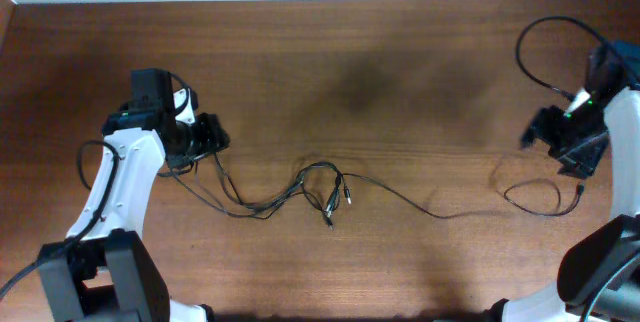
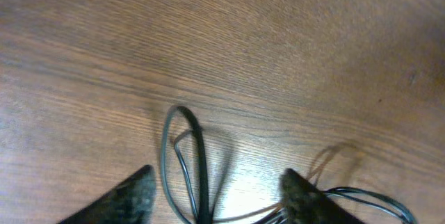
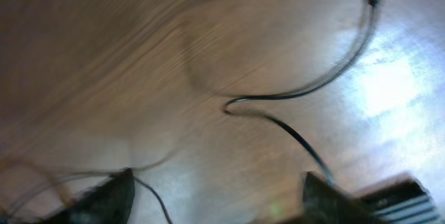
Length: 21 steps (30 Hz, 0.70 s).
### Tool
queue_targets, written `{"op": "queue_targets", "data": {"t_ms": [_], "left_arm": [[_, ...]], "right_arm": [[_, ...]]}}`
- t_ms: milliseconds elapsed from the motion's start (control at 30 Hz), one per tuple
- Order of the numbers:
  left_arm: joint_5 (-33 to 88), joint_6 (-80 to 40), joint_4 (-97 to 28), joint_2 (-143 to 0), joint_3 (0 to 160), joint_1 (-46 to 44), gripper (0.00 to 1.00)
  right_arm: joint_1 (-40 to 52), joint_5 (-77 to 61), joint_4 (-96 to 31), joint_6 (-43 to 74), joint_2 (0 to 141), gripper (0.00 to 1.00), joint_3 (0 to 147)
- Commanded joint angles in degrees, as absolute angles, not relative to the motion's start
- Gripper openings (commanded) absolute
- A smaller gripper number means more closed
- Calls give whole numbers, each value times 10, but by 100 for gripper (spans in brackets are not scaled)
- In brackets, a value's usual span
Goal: Untangle cables
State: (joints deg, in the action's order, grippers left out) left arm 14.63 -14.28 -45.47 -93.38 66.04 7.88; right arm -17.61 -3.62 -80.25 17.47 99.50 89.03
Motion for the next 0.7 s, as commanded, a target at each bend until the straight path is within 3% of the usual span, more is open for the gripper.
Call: {"op": "queue_targets", "data": {"t_ms": [0,267,333,433,500,533,600,667], "left_arm": [[156,-93,-456,-942,667,73,99],[154,-93,-562,-942,735,4,99],[153,-93,-581,-942,749,-10,99],[133,-129,-617,-942,810,-17,99],[190,-158,-609,-942,825,-17,99],[209,-158,-610,-943,824,-18,84],[209,-158,-618,-943,824,-25,63],[208,-175,-616,-947,816,-44,64]], "right_arm": [[-117,-65,-802,137,995,94,887],[47,-121,-795,139,1004,95,886],[67,-142,-787,139,1008,85,886],[102,-199,-723,173,1009,77,859],[120,-211,-666,223,1009,66,818],[125,-215,-641,253,1009,62,797],[135,-229,-587,323,1009,60,748],[143,-253,-526,366,1009,60,698]]}}
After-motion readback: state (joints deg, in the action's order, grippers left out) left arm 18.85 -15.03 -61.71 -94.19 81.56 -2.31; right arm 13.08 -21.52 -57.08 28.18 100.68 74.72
